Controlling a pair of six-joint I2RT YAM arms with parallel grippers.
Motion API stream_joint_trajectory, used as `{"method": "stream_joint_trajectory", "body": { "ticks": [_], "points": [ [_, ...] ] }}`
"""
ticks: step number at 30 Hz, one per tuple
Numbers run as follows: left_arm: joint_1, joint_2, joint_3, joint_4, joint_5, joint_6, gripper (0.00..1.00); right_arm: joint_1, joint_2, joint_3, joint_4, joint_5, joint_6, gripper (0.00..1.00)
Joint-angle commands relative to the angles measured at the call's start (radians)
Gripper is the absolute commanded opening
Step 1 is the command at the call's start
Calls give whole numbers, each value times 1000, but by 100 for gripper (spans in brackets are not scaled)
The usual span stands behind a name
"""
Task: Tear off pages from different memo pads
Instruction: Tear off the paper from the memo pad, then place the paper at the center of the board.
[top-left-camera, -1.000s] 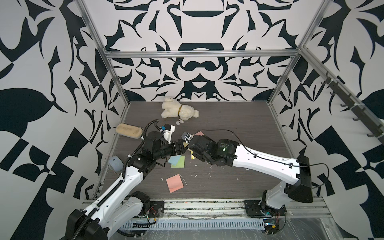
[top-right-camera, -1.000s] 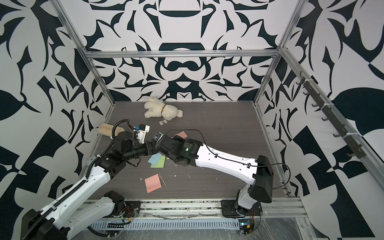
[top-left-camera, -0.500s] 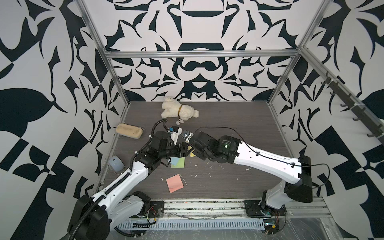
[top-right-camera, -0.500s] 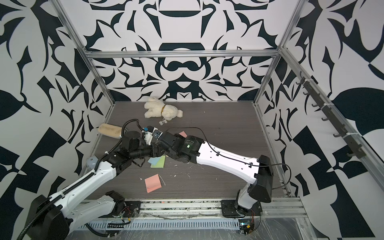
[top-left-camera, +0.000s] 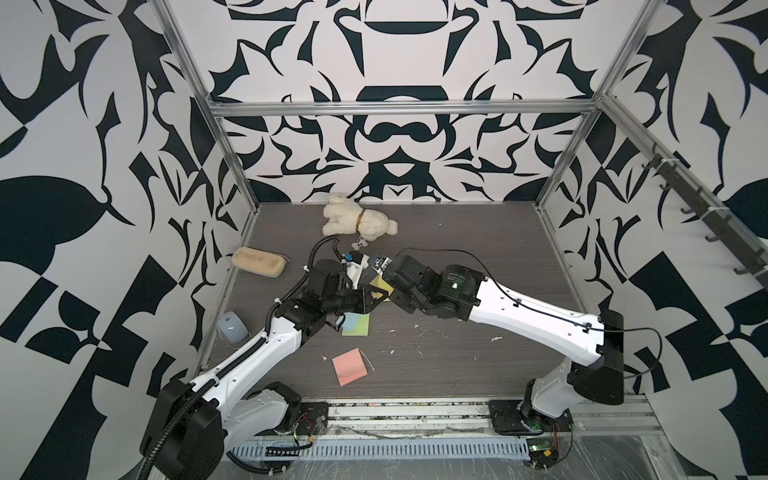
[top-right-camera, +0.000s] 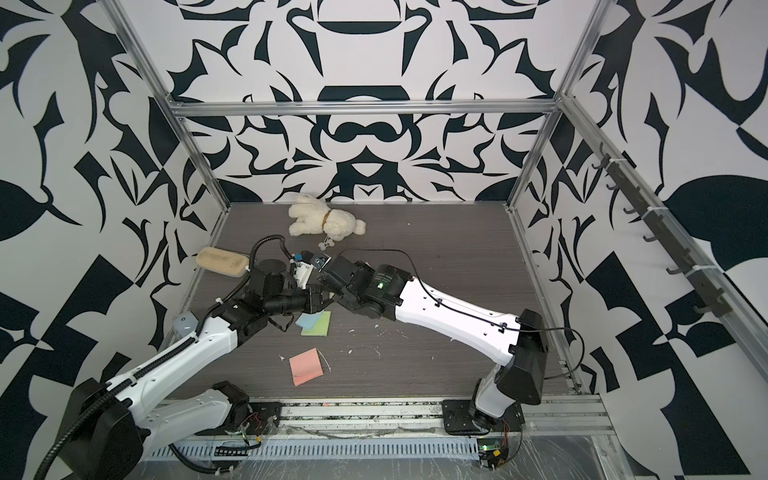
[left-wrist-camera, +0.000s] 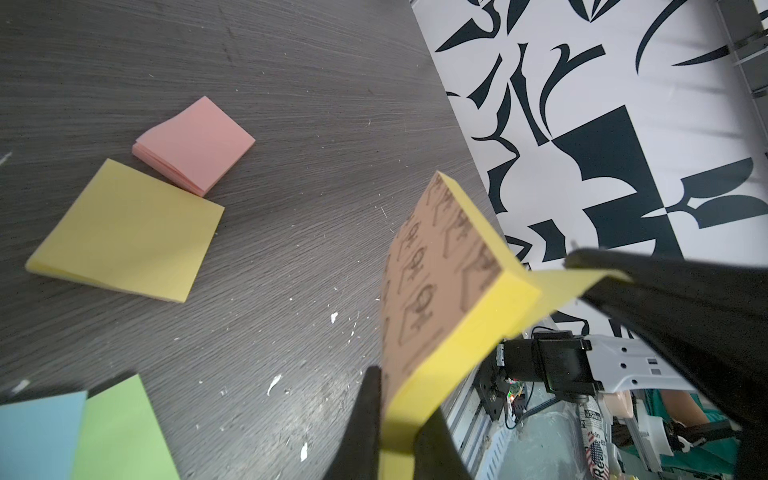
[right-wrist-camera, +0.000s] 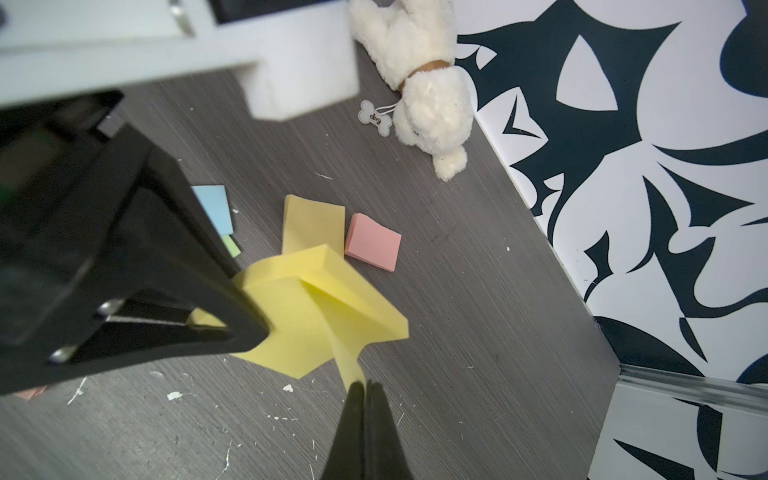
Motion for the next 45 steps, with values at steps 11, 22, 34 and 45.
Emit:
{"method": "stream_joint_trajectory", "body": {
  "ticks": [11, 22, 34, 45],
  "points": [
    [3, 39, 52, -103, -19, -14, 0, -186, -114, -126, 82, -35, 101, 0],
    [6, 102, 72, -93, -7, -83, 0, -401, -123, -252, 119, -65, 171, 0],
    [-79, 334, 150, -16, -43, -207, 0, -509, 183, -233, 64, -39, 257, 0],
    [-107, 333, 148, -37, -81, -213, 0, -557, 267, -265, 125, -558, 337, 55]
  ]
}}
